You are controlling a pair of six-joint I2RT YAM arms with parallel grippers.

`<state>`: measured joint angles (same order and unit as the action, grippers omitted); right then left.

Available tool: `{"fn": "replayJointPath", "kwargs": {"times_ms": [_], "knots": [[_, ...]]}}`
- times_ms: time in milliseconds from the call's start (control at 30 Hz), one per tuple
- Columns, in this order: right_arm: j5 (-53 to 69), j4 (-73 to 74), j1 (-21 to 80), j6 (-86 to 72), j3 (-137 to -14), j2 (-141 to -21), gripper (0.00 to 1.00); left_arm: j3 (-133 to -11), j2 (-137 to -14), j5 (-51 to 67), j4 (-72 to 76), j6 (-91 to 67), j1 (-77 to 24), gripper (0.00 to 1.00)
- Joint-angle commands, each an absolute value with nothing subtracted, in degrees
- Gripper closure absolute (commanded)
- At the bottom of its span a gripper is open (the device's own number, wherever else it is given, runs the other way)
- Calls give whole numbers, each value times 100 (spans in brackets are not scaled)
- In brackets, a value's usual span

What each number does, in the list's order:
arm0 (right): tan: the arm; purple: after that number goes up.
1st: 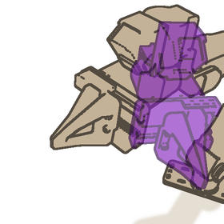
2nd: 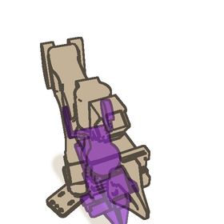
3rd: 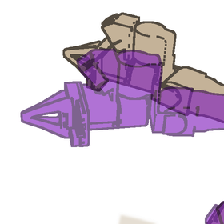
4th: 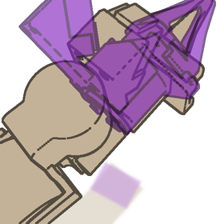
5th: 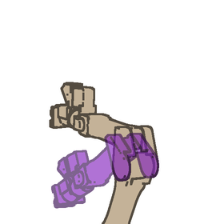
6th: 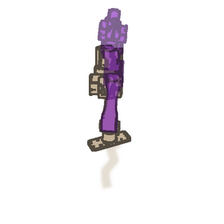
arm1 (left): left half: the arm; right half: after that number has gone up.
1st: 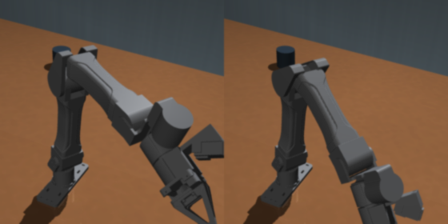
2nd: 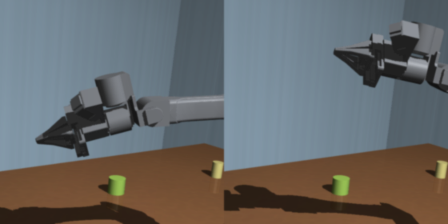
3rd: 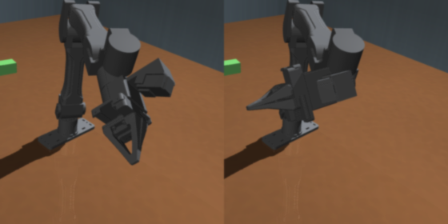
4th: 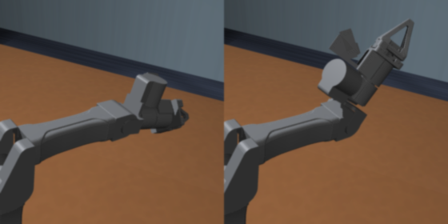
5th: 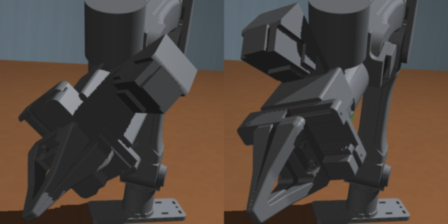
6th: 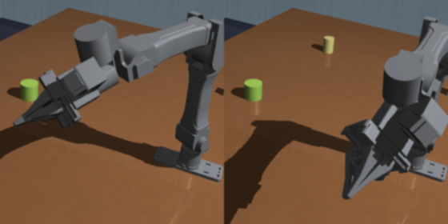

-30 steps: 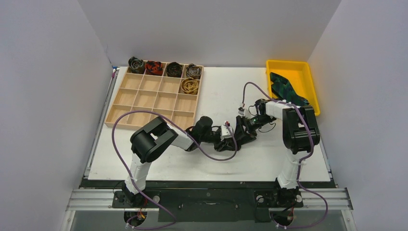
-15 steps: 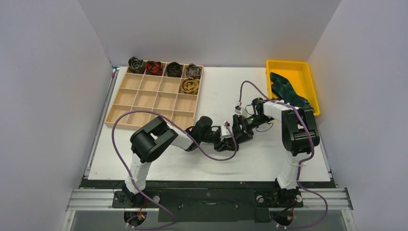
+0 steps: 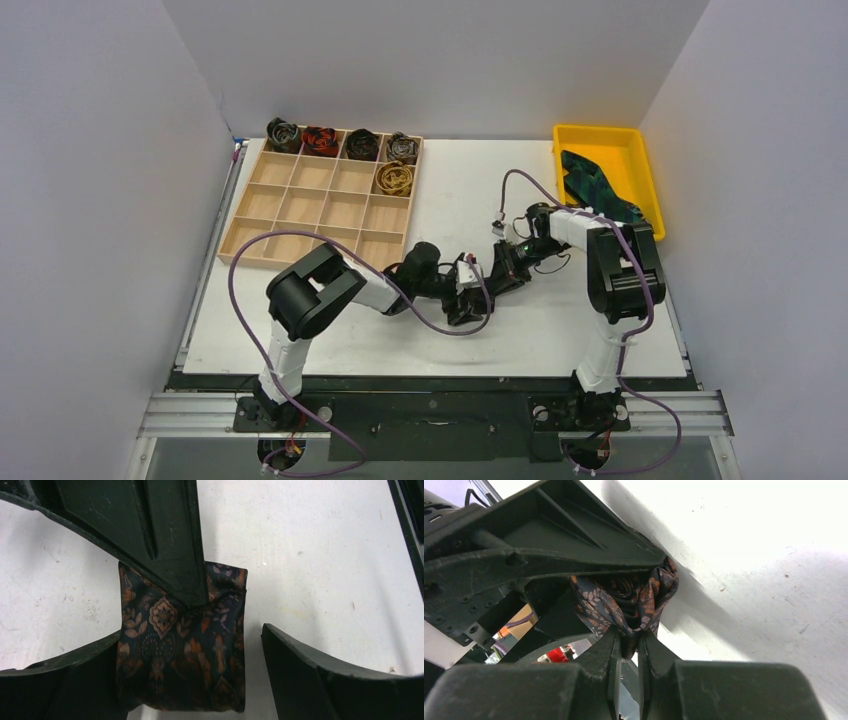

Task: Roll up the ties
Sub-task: Pick up the tie at the center of the board.

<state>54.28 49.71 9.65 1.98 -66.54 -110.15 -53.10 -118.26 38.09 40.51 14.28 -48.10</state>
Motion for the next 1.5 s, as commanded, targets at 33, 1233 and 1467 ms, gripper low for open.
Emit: {"fn": "replayJointPath", "kwargs": {"times_ms": [33, 1233, 1467], "knots": [[5030, 4781, 998, 449, -6620, -10681, 100, -5226, -11157, 3506, 3183, 1388, -4701, 8], [4993, 4285, 1646, 127, -7761, -9595, 100, -4857, -8418, 2841, 876, 1383, -3866, 3], [4481, 3465, 1936, -142, -8601, -9698, 100, -4891, -7171, 2419, 51, 623, -2595, 3]]}}
